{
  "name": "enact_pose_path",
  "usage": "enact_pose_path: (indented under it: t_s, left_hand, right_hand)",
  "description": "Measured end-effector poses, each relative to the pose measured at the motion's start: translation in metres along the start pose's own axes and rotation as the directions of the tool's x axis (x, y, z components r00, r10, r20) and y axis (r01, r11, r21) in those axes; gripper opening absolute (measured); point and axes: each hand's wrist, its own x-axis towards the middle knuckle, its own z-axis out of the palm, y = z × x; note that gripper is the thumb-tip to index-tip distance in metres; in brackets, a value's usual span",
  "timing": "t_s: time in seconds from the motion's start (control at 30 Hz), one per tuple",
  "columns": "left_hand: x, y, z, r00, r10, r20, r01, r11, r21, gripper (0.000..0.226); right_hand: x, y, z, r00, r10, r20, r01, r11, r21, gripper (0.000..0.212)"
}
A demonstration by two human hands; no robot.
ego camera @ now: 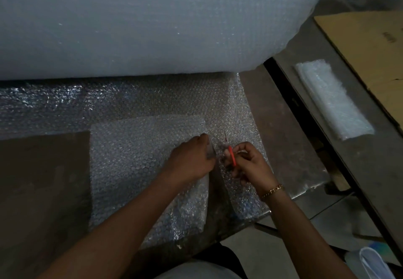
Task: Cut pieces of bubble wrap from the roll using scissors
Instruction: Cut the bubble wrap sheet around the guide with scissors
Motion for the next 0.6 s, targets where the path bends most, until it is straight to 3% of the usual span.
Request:
enact_pose_path:
  t_s: [0.2, 0.37, 0.47, 0.6]
  left_hand:
    - [0.015, 0.009, 0.003, 0.996, 0.004, -0.089, 0.007, 0.992, 0.125, 0.041]
    - [0.011, -0.006, 0.012, 0.980, 0.004, -0.199, -0.005, 1.000, -0.002, 0.019]
    - [0.007, -0.012, 0.017, 0.968, 0.023, -0.251, -0.040, 0.997, -0.060, 0.014]
    - [0.005, -0.018, 0.020, 0.961, 0.015, -0.277, -0.052, 0.990, -0.129, 0.012]
  right_hand:
    - [0.008, -0.001, 0.000, 0.996, 0.058, 0.062, -0.059, 0.998, 0.007, 0.025]
    - [0.009, -0.002, 0.000, 0.976, 0.103, 0.193, -0.108, 0.994, 0.015, 0.020]
    - [0.011, -0.003, 0.002, 0.961, 0.122, 0.249, -0.122, 0.992, -0.015, 0.031]
    - [0.016, -0.006, 0.007, 0.953, 0.136, 0.269, -0.132, 0.991, -0.033, 0.031]
